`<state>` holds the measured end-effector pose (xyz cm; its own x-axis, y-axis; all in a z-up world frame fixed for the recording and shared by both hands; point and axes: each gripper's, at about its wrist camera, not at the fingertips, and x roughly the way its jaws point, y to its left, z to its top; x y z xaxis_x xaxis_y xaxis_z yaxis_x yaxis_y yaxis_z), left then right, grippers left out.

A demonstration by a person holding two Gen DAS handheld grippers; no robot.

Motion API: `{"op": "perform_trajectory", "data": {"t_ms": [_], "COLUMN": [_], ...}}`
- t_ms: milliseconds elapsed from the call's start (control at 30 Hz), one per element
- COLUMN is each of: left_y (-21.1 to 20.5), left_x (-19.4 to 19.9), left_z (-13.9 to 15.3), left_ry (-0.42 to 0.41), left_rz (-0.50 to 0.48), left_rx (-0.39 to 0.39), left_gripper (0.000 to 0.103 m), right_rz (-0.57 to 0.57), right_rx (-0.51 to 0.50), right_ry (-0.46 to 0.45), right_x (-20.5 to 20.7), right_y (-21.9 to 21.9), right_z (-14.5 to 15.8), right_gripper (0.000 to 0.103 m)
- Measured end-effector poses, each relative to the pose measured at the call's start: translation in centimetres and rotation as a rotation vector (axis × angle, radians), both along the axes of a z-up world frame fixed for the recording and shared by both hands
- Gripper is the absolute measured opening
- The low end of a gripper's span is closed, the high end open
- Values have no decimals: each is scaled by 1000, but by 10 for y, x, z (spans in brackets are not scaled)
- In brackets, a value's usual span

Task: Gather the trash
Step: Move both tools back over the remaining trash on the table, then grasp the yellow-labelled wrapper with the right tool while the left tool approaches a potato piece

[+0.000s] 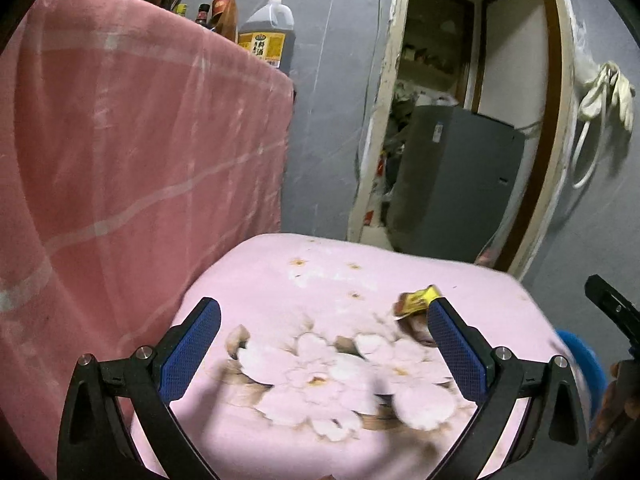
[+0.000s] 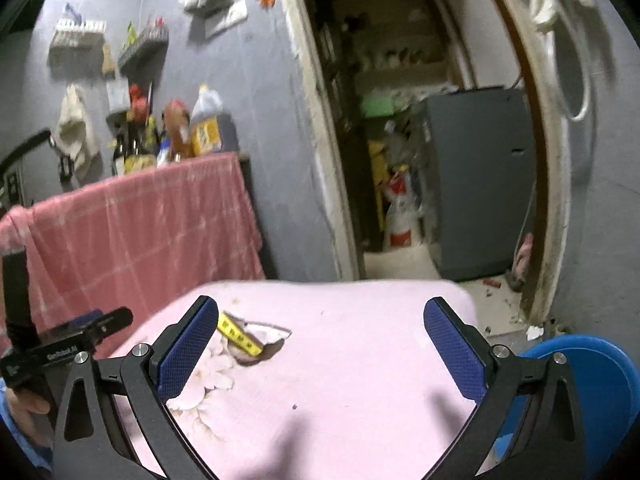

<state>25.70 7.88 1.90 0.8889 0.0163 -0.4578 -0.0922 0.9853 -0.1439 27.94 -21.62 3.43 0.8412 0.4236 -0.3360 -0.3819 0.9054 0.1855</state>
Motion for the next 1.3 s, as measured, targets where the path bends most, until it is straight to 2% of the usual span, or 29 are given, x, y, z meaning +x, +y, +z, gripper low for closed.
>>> {"op": "perform_trajectory", "data": {"t_ms": [100, 200, 267, 333, 433, 567, 700, 800, 833, 1000, 1133, 1233, 1300], "left_y": [0, 3, 9, 13, 18, 22, 23, 22, 22, 16, 7, 1, -5], "left_x": [9, 17, 23, 28, 35, 40, 43, 44, 44, 48, 50, 51, 52], "left_z": [-3, -5, -8, -10, -14, -15, -16, -14, -14, -16, -20, -22, -22], "left_ry": [24, 45, 54, 67, 87, 107, 120, 120, 121, 133, 152, 166, 170], "left_rz": [20, 42, 50, 58, 57, 59, 60, 52, 47, 11, -34, -71, -96], "left_rx": [49, 68, 65, 56, 39, 21, 11, 12, 13, 17, 14, 9, 9], "left_gripper": [101, 101, 101, 101, 101, 101, 101, 101, 101, 101, 101, 101, 101], "right_rz": [50, 121, 187, 224, 266, 301, 301, 316, 321, 316, 299, 282, 268], "right_rx": [-36, -91, -148, -195, -250, -261, -283, -309, -314, -247, -197, -166, -143], "right_ry": [68, 135, 201, 236, 285, 347, 364, 389, 398, 377, 376, 360, 343], "right_x": [17, 33, 44, 51, 61, 75, 87, 93, 94, 91, 92, 89, 87], "right_y": [16, 36, 52, 64, 83, 98, 109, 120, 122, 108, 99, 90, 82], "right_z": [-9, -17, -26, -34, -45, -52, -52, -56, -58, -52, -50, -46, -42], "right_gripper": [103, 97, 94, 86, 86, 82, 80, 63, 54, 39, 34, 24, 23]}}
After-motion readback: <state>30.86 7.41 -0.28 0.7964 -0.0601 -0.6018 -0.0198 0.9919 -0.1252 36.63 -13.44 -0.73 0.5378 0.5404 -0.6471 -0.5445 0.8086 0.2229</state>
